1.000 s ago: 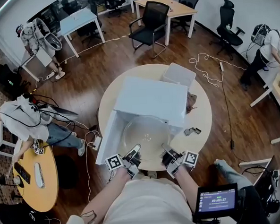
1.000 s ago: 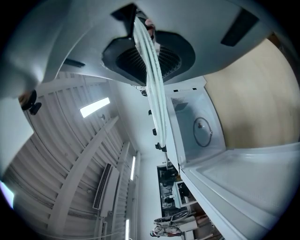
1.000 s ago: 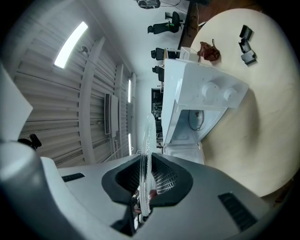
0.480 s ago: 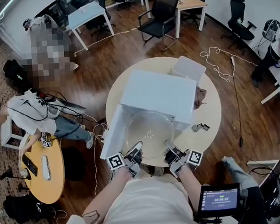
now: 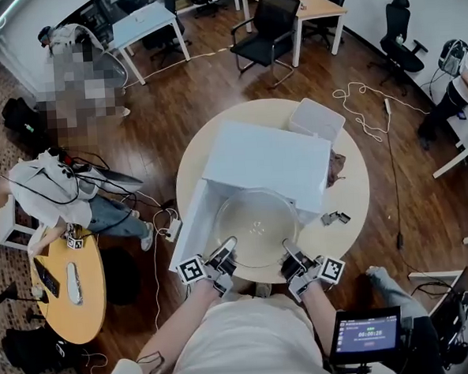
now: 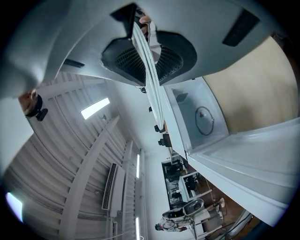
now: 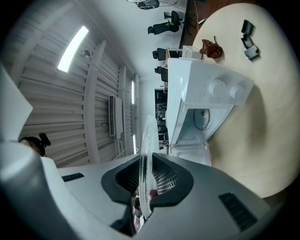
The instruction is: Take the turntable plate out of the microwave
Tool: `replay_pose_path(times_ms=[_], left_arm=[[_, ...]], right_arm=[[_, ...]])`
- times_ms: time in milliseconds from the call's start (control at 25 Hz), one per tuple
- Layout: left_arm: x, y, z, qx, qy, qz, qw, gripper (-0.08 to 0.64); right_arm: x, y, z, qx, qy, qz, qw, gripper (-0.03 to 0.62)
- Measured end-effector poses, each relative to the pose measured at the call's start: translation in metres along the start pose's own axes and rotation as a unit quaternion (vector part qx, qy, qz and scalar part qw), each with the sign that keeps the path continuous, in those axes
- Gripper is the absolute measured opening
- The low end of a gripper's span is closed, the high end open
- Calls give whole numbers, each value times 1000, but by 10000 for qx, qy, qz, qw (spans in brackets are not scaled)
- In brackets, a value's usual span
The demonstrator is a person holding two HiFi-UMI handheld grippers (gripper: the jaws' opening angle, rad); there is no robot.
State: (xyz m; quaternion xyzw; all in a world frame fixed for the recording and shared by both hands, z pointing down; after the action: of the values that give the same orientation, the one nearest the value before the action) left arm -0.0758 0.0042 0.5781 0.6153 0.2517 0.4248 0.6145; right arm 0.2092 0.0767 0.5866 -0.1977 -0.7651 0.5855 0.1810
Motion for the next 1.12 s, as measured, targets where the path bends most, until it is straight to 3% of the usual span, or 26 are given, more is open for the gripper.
replay_pose_path(times_ms=[680,1120], left_arm=[[-56,-3,1,241,651,-8,9976,49],[-67,-8,-6,420,1193,-65,9920,48]], right_arm=[[20,25,20,75,-356,-409,9985,35],[43,41,17,69,-627,-718,9954,37]])
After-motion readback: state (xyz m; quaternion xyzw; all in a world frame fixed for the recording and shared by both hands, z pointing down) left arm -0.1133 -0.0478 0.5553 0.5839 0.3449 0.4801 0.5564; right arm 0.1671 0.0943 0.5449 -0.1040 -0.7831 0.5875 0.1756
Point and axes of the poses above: the fingertips, and each gripper's own axes: z forward along the fingers, y to its left, x out of its underside, the point moved 9 cm from there along -z, backward along the fingers, and after that the axes turned 7 degrees about -x, right-handed, at the moved point
